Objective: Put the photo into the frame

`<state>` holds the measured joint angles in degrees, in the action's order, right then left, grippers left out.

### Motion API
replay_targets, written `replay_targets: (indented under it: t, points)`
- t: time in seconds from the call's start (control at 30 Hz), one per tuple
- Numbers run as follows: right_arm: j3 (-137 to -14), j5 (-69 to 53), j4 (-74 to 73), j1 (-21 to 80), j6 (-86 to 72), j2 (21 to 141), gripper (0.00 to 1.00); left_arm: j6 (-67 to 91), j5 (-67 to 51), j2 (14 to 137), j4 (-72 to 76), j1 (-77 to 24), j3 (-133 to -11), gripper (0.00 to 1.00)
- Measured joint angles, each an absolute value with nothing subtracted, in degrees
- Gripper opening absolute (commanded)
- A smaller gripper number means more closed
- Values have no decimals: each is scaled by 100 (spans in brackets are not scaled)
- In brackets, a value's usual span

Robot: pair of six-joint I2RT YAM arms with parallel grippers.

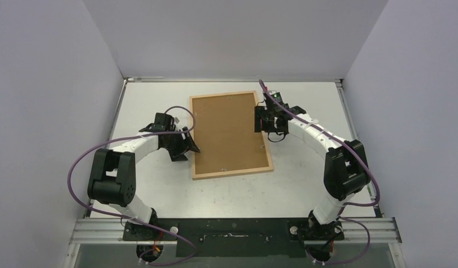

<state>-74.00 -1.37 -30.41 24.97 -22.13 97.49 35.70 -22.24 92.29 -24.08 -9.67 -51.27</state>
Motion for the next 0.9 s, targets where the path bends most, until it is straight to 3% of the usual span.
replay_targets:
  t: [0.17,0.53,0.7,0.9]
  points:
    - [-7404,-513,-3140,2659,-2176,9719,41,3656,-2305,9188,-2331,-972,-5113,59]
    - [-7188,-1702,-3059,3505,-2021,9937,38,3776,-2351,9378,-2397,-1170,-4890,51]
    - [-7179,-2034,-3000,3854,-1977,10342,22,3896,-2381,9459,-2368,-1243,-4893,42]
    - [-7179,-2320,-2956,4062,-1944,10586,15,4069,-2268,9483,-2377,-1337,-4888,38]
